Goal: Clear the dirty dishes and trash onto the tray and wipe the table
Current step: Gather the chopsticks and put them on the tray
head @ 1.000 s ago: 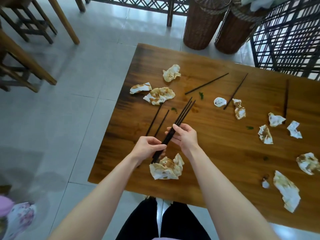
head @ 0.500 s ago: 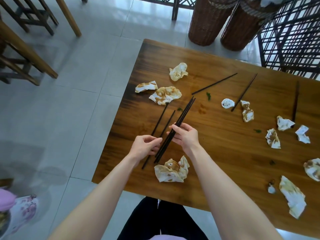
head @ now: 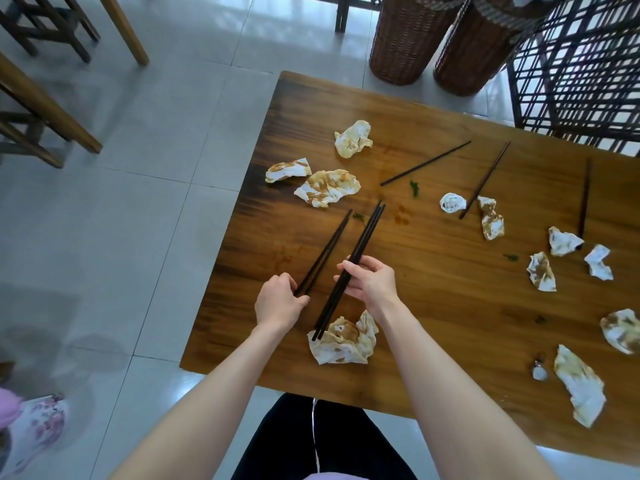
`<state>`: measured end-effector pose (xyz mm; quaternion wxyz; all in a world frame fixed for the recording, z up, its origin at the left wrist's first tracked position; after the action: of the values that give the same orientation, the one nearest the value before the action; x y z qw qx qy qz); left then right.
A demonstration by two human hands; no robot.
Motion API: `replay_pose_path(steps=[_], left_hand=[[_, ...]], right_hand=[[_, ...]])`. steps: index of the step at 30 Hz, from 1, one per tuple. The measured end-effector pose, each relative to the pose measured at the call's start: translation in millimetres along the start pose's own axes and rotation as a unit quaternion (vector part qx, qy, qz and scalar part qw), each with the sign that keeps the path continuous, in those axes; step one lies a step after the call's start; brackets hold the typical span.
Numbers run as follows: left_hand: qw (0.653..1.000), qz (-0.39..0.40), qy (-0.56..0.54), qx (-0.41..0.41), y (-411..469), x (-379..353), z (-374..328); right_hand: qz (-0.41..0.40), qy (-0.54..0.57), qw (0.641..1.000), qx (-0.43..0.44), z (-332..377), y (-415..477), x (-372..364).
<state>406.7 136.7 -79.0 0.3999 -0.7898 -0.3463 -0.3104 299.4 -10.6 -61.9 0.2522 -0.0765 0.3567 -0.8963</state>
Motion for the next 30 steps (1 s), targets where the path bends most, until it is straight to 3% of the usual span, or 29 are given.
replay_pose_path(steps=[4,10,15,30], left_hand=[[1.0,0.007,-0.013,-0.002,2,-3,1],[0.98,0.077,-0.18,-0.045,3,-3,-13],[0.958,0.14,-0.237,-0.081,3,-5,-44],[0.932,0.218,-0.272,-0.096,6,-38,-122]], right_hand=[[-0.011,-0.002,1.0,-0.005,-4,-3,2],[-0.012,0.011,1.0,-0.014,-3,-3,5],[-0.024,0.058,0.998,0.005,8,-1,20],[-0.056,0.108,0.992,0.026,42,22,88]])
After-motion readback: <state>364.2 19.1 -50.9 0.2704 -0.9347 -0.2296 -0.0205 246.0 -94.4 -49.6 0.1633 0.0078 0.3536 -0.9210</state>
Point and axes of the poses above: each hand's wrist, its own y-axis towards the middle knuckle, its own x-axis out of the back of the hand, z = x × y, the point moved 5 cm from there along y, towards the middle knuckle, and after that the axes turned 2 degrees about -z, right-handed, at the moved point
